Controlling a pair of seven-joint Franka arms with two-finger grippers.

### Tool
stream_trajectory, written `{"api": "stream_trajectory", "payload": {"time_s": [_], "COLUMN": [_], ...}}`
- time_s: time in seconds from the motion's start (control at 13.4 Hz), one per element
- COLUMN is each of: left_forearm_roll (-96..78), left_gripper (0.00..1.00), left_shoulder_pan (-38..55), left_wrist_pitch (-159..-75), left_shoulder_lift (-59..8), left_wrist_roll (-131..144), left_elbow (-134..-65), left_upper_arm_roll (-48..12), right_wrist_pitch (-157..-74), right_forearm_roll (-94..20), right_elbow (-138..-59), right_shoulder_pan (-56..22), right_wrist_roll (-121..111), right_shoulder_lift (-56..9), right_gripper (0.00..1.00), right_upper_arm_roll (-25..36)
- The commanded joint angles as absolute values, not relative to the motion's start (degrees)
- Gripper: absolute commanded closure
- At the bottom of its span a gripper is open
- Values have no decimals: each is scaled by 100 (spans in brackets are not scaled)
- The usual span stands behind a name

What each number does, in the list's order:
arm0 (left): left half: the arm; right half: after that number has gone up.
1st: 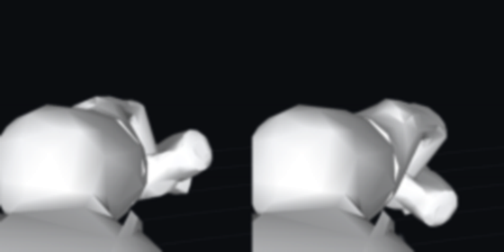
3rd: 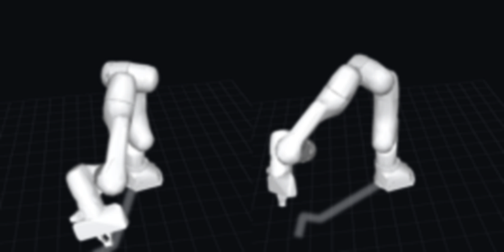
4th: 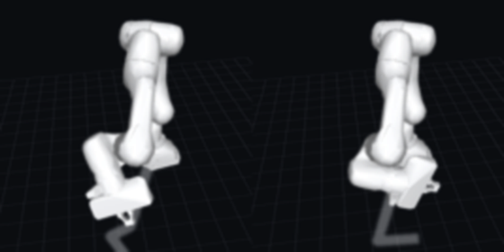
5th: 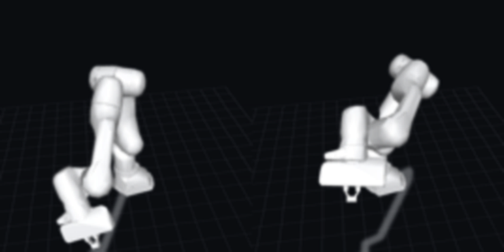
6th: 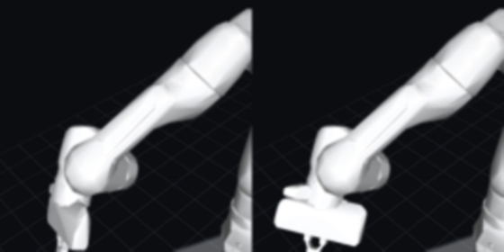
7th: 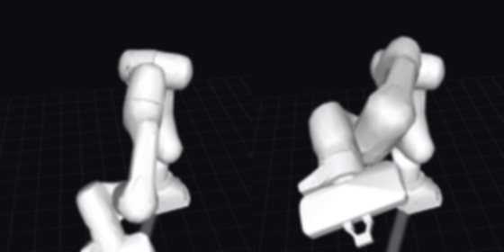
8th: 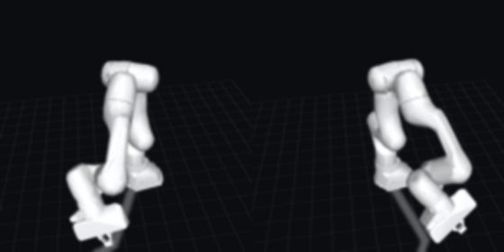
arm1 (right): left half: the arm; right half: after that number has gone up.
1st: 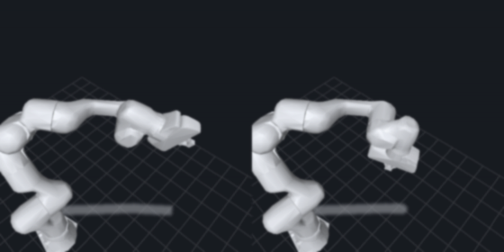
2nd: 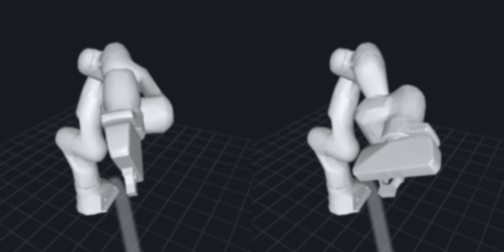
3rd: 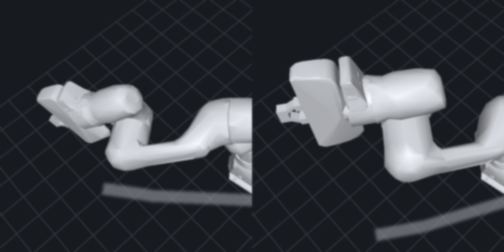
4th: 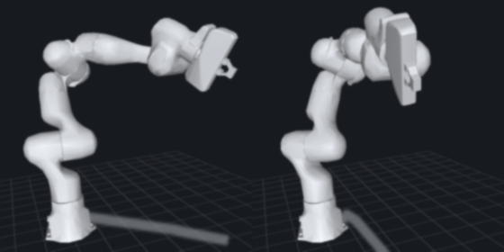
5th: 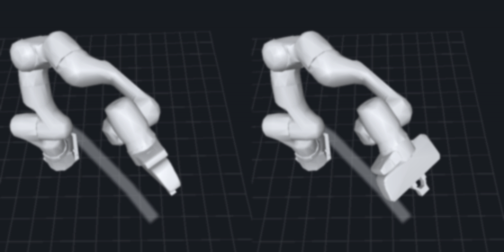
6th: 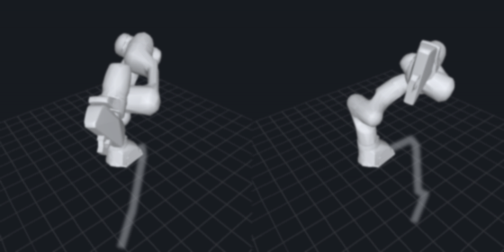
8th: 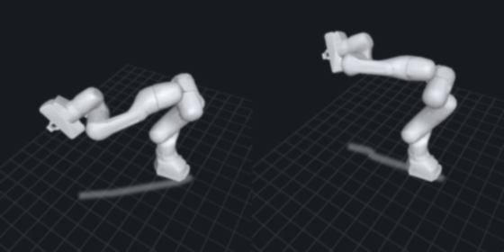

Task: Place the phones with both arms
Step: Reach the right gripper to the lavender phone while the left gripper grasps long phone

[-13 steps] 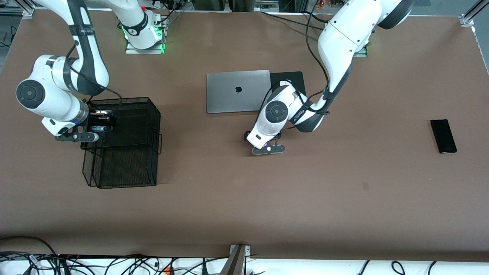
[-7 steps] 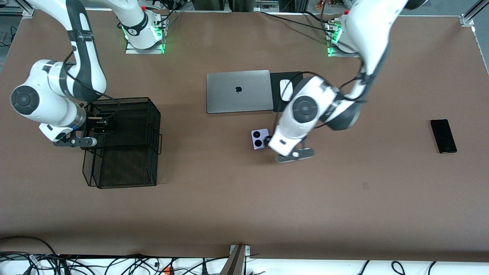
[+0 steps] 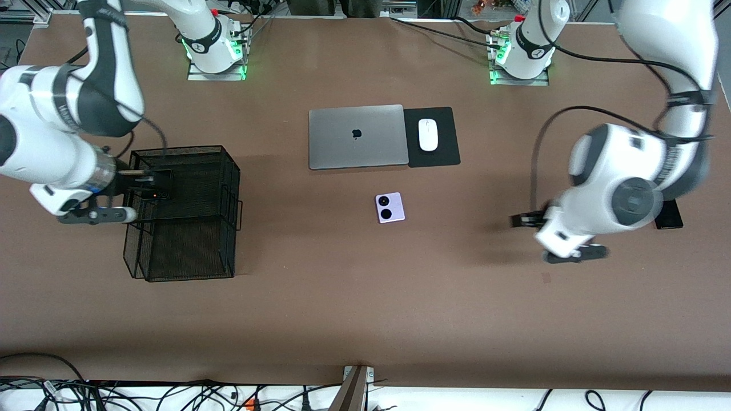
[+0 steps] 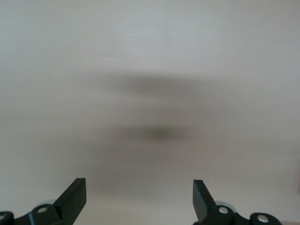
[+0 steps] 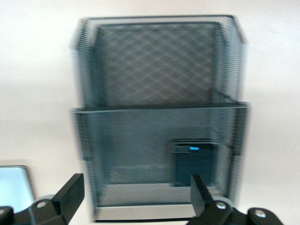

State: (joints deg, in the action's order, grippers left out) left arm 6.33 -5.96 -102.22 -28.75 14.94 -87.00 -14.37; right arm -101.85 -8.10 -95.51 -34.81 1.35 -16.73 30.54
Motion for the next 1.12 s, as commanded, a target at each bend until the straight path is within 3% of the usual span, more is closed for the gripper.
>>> {"api": "stream_trajectory", "payload": {"time_s": [0.0,0.3,0.52,0.82,1.05], "left_forearm_roll": [1018,1563,1591,1582,1582], "left_gripper": [0,0,0,0,0], "left_shoulder_pan": [-1482,-2467,-3311,-4208,-4639], "left_wrist_pitch": [-10160,-10248,-10861,-11802,-12539], "left_shoulder_lift": [-2759,-2900,-3163,-3611,-4129], "left_wrist_roll": [225,-1008,-1895,-2645,-2759], "left_elbow": [-8895,-8903,-8912,-9096,-9114], "left_upper_arm_roll": [-1529,-1521,-1521,-1521,-1529], "right_wrist_pitch": [-10133,-10292,-10668,-11591,-12206], "right_forearm_roll": [-870,-905,-914,-931,-940], "right_elbow": [-9282,-8133,-7349,-7260,-7260], "right_shoulder_pan": [-3550,-4401,-5017,-5668,-5687], "right_wrist_roll": [1357,3116,4154,4289,4184], "right_shoulder_lift": [-1854,-2845,-3637,-4226,-4455], "right_gripper": [0,0,0,0,0], "right_upper_arm_roll": [2306,2048,2039,1996,1548]}}
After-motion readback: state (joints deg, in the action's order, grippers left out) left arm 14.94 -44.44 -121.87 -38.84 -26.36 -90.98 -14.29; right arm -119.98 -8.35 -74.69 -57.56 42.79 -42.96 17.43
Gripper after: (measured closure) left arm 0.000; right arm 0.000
